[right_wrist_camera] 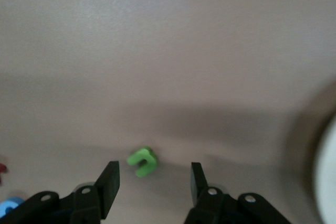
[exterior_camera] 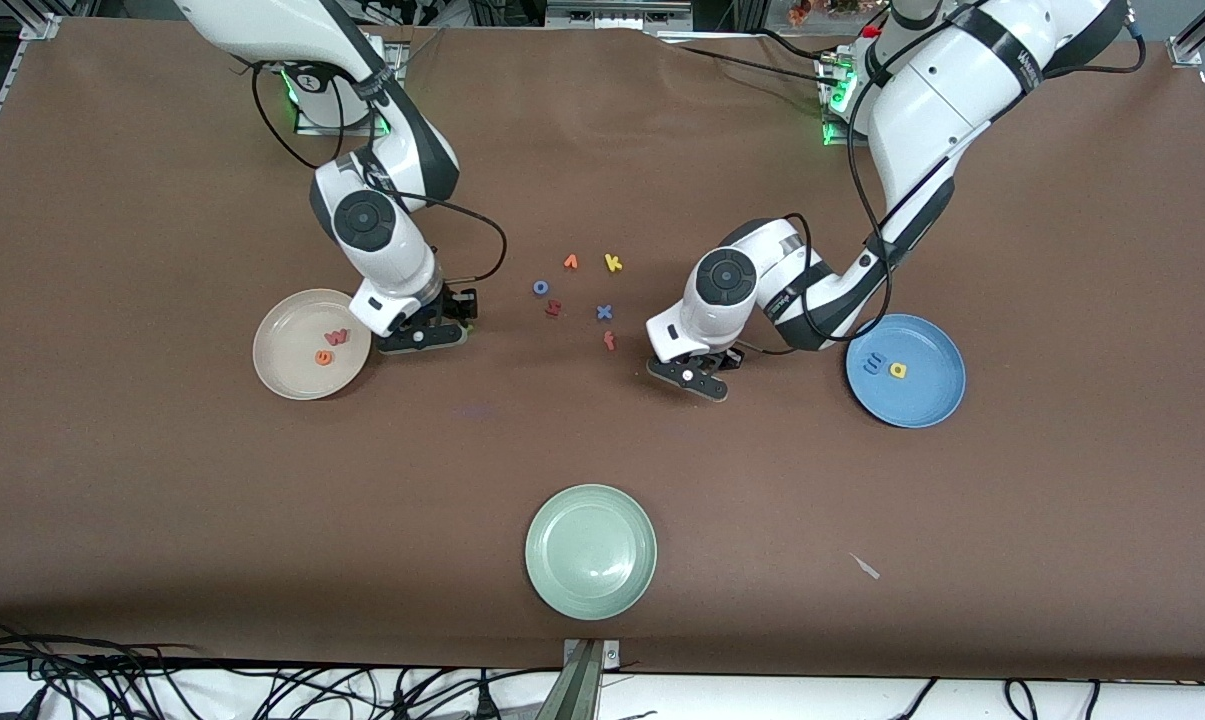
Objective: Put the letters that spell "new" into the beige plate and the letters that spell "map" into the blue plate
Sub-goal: 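Place the P on the blue plate while the right gripper carries the u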
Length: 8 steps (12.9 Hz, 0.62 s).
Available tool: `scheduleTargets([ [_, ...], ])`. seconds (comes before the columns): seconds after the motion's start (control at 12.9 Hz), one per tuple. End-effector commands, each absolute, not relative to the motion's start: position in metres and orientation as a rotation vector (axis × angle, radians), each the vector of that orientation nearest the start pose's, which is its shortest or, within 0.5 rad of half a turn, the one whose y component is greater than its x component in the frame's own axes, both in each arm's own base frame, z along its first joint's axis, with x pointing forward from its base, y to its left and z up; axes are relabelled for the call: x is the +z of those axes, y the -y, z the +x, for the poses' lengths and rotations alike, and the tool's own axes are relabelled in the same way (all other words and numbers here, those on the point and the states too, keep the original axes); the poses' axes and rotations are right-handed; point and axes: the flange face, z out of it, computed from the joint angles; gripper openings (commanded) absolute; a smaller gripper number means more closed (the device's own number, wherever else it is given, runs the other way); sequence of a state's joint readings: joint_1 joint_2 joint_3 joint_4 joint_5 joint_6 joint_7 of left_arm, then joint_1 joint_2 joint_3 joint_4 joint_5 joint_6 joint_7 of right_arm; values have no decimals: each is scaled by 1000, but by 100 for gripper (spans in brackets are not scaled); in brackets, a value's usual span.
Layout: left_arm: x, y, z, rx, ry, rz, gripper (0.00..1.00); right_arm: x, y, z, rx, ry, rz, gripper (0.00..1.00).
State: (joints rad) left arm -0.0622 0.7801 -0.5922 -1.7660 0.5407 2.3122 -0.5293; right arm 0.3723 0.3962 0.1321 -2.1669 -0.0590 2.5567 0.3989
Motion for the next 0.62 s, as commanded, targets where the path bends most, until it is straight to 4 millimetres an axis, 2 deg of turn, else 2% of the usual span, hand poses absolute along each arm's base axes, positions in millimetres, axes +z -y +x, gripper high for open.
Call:
scheduleTargets([
  [0.0, 183, 353, 546, 93, -608, -3023, 19, 199, -283, 488, 2, 194, -3113, 63],
  [0.31, 214, 309, 577, 251, -661, -2979, 19, 178, -279, 474, -31, 196, -3094, 63],
  [0.54, 241, 264, 605, 428, -735, -2906, 19, 175, -277, 471, -29, 196, -3094, 62],
])
